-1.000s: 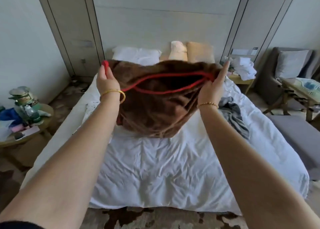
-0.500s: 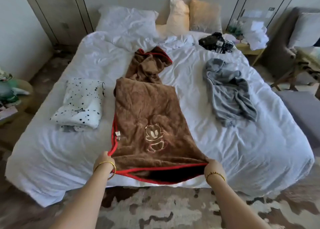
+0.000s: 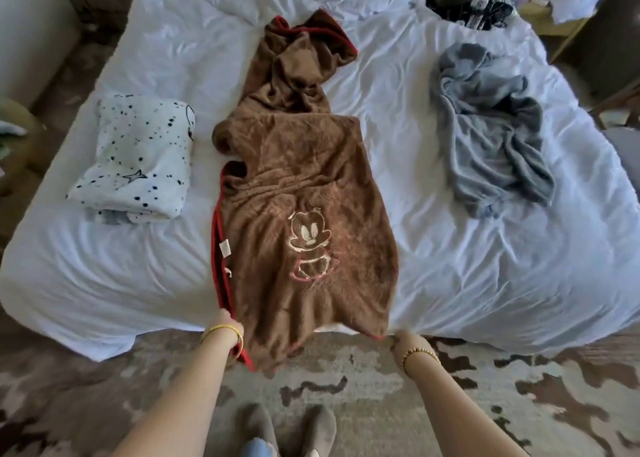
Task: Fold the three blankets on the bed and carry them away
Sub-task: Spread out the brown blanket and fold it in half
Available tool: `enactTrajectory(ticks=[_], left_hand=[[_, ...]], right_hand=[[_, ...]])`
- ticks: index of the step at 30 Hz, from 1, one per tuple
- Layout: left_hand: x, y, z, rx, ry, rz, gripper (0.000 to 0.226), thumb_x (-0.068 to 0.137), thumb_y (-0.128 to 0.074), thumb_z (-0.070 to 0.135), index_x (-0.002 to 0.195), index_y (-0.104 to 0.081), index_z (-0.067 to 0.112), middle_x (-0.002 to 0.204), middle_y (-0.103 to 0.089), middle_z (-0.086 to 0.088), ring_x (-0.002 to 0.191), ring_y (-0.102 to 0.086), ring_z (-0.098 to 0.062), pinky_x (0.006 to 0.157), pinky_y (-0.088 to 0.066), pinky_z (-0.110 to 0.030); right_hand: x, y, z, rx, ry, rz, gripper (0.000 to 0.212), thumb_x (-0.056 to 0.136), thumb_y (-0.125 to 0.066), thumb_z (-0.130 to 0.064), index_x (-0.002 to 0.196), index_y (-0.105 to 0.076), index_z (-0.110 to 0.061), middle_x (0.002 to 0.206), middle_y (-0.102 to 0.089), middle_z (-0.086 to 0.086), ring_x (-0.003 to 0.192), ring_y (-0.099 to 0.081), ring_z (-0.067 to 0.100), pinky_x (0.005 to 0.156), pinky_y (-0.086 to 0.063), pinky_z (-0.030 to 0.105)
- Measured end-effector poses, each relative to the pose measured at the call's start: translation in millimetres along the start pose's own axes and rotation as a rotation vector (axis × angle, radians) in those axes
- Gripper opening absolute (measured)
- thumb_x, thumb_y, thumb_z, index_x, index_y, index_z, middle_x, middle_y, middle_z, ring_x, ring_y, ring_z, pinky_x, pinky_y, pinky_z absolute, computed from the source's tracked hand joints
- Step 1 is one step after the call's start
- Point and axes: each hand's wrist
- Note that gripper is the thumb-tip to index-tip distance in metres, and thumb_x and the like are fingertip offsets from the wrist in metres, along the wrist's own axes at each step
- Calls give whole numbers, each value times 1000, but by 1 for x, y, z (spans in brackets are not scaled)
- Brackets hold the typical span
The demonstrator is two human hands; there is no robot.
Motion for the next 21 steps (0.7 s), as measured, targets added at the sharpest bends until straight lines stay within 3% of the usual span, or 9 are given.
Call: enactTrajectory(ticks=[5, 11, 15, 21], left_hand=[[2, 30, 75, -20, -121, 51, 40, 96, -45, 18, 134, -44, 8, 141, -42, -17, 129, -41, -33, 107, -35, -38], [43, 86, 140, -73, -201, 175, 39, 97, -42, 22, 135, -44, 13, 136, -49, -11, 123, -48, -30, 102, -38, -37], [102, 135, 175, -75, -178, 216, 41, 97, -42, 27, 135, -41, 11, 135, -50, -12, 123, -48, -33, 102, -38, -40], [204, 185, 234, -57, -112, 253, 51, 97, -39, 37, 136, -36, 4, 135, -48, -19, 122, -47, -35, 99, -40, -43]], right_hand=[[18, 48, -51, 68, 127, 49, 30, 92, -40, -8, 117, -56, -14, 118, -60, 10, 108, -57, 28, 86, -45, 30], [56, 99, -123, 57, 258, 174, 35, 94, -37, -6, 122, -58, -12, 119, -62, 8, 106, -60, 25, 86, -51, 31], [100, 131, -179, 118, 290, 193, 28, 94, -37, -12, 105, -62, -16, 107, -64, 6, 95, -60, 23, 82, -49, 27], [186, 175, -260, 149, 292, 208, 33, 98, -35, -18, 127, -50, -16, 127, -56, 5, 114, -55, 23, 95, -44, 28]])
Point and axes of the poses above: each hand's wrist, its own x-axis towards the middle knuckle, its own y-axis out of the back of the hand, z = x × y
